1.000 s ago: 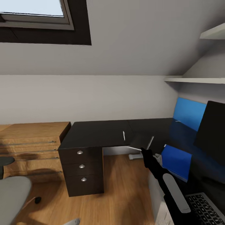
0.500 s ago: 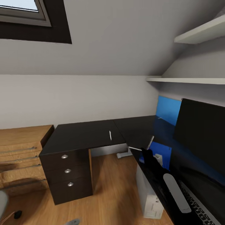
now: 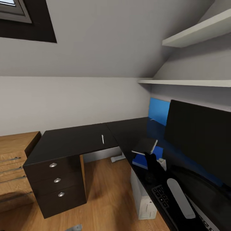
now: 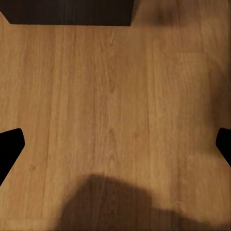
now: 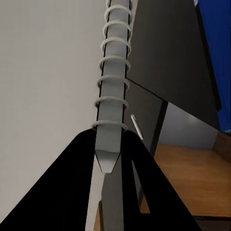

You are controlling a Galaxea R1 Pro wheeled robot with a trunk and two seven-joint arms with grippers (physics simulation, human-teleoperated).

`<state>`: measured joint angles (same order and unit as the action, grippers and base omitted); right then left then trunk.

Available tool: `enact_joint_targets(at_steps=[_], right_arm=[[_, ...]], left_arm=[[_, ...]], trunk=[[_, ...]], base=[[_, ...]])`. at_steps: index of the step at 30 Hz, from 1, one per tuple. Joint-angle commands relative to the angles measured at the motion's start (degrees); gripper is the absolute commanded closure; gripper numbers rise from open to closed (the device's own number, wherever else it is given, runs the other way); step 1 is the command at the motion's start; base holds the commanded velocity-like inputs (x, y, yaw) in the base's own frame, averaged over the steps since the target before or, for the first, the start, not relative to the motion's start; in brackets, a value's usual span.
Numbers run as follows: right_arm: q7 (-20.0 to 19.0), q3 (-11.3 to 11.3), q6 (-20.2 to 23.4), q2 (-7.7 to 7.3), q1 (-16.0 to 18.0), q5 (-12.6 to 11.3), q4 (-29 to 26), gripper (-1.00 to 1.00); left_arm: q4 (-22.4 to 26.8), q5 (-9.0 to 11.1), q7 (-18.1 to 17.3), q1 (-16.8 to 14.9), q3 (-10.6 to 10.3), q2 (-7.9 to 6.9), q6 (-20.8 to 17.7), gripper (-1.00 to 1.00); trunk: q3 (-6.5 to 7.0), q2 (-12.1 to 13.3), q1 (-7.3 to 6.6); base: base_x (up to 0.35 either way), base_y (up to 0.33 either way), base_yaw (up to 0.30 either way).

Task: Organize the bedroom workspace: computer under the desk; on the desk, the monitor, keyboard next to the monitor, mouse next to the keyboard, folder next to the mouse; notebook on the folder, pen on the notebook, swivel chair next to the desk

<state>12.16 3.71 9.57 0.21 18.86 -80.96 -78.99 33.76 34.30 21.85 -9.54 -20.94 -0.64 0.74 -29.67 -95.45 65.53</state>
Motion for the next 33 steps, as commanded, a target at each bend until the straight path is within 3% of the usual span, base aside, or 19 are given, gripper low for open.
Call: enact_joint_targets(at_steps=[1, 10, 18, 24, 33], right_arm=[[0.26, -0.01, 0.11, 0.06, 0.04, -0.41, 0.07, 1.00], [-1.13, 0.14, 0.09, 0.30, 0.04, -0.42, 1.43, 1.00], [-0.76, -2.35, -0.89, 0.61, 0.76, -0.36, 4.00, 1.00], [-0.73, -1.96, 0.70, -1.06, 0.74, -0.25, 3.24, 1.00], [-0.74, -1.98, 0.80, -1.26, 0.74, -0.32, 3.77, 1.00]], left_arm=[[0.07, 0.42, 0.49, -0.04, -0.41, -0.07, 0.07, -1.00], [0.07, 0.42, 0.48, -0.04, -0.41, -0.07, 0.08, -1.00], [0.23, 0.57, 0.60, -0.03, -0.21, 0.10, 0.43, -1.00], [0.27, 0.59, 0.42, -0.04, -0.31, -0.68, 0.42, -1.00], [0.28, 0.60, 0.30, -0.04, -0.33, -0.77, 2.81, -1.00]], trunk=[[-0.07, -0.03, 0.00], [-0.07, -0.03, 0.00], [-0.07, -0.04, 0.00], [-0.07, -0.04, 0.00], [-0.07, -0.04, 0.00]], base=[[0.000, 0.000, -0.057], [0.000, 0.000, -0.017], [0.000, 0.000, 0.000], [0.000, 0.000, 0.000], [0.000, 0.000, 0.000]])
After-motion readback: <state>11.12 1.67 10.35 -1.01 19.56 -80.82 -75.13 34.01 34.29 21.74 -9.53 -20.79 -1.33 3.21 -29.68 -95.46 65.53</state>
